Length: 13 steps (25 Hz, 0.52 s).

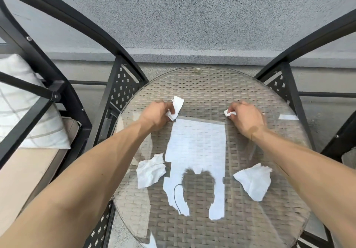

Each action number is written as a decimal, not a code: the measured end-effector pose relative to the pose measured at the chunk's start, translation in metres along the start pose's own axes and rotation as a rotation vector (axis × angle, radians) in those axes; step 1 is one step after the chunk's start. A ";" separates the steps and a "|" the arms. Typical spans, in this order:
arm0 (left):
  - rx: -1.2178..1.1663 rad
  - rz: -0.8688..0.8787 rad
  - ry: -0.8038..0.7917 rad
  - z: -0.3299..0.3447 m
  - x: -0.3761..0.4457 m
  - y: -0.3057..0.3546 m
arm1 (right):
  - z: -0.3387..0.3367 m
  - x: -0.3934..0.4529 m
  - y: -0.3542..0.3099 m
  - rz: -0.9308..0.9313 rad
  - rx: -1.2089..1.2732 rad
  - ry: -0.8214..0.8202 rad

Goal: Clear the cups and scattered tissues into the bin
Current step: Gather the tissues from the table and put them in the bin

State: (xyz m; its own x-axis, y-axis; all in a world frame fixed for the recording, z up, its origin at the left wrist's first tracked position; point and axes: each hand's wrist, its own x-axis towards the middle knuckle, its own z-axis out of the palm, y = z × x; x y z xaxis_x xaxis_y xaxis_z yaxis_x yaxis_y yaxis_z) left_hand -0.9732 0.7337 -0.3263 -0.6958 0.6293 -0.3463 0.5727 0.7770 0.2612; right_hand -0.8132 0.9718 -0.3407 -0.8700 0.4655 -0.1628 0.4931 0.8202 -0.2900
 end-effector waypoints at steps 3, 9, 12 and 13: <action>-0.034 -0.015 0.019 0.000 -0.016 -0.001 | 0.000 -0.010 -0.004 0.030 0.090 0.012; -0.350 -0.033 -0.043 -0.007 -0.068 -0.016 | -0.023 -0.070 -0.002 0.057 0.240 0.064; -0.399 0.012 -0.083 -0.012 -0.104 -0.024 | -0.033 -0.113 -0.004 0.089 0.272 0.055; -0.390 0.022 -0.092 -0.014 -0.113 -0.026 | -0.037 -0.126 -0.006 0.117 0.273 0.061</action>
State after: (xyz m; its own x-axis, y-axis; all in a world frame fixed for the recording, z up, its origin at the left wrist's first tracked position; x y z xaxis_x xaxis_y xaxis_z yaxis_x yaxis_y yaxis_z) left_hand -0.9148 0.6427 -0.2815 -0.6329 0.6558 -0.4115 0.3677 0.7223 0.5857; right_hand -0.7064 0.9211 -0.2836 -0.8012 0.5779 -0.1554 0.5646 0.6438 -0.5165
